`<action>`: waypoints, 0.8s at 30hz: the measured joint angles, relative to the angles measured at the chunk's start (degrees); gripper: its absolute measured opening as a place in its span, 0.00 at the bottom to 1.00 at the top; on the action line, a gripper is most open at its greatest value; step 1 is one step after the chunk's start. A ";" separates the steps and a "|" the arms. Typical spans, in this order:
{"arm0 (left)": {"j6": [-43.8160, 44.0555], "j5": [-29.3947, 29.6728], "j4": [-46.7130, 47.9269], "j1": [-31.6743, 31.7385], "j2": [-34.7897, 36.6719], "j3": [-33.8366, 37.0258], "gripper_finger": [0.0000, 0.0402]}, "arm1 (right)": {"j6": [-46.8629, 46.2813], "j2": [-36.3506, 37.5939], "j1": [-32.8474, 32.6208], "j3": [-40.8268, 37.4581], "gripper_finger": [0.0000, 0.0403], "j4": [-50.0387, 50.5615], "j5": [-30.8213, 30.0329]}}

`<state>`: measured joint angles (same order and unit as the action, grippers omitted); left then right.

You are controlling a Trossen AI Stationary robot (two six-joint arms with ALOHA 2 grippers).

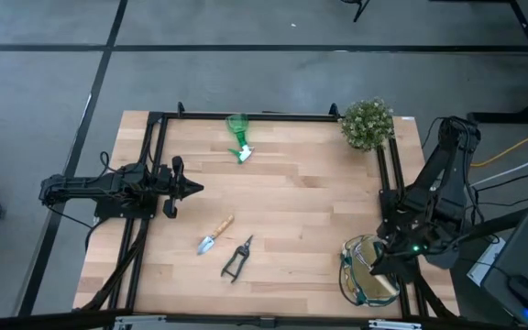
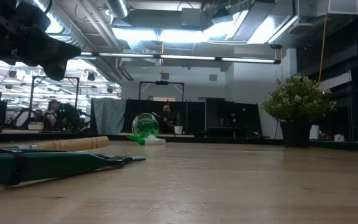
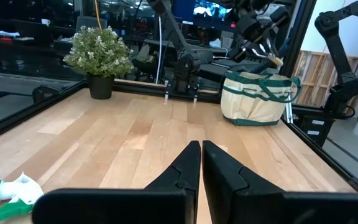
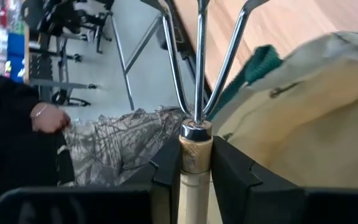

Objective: Pick & Place Garden tools in Gardening bag
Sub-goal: Put the hand rake into the gardening bag

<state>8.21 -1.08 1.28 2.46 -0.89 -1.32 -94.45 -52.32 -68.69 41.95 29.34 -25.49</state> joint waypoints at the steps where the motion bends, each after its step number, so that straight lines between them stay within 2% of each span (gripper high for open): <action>1: 0.01 0.00 -0.02 0.00 0.00 0.00 0.03 | -1.31 -0.14 0.00 0.00 0.17 0.56 -0.01; 10: 0.00 0.00 -0.09 0.00 0.00 0.00 0.03 | -11.66 -1.28 0.01 0.00 0.17 7.06 2.20; 15: 0.00 0.00 -0.11 0.00 -0.01 0.00 0.03 | -12.13 -2.46 0.01 0.00 0.17 8.21 6.29; 24: 0.00 0.00 -0.11 0.00 0.00 0.00 0.03 | -11.97 -4.92 0.11 0.00 0.18 8.20 6.53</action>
<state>8.21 -1.08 1.17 2.46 -0.90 -1.32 -106.42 -57.24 -68.58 41.95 37.54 -18.96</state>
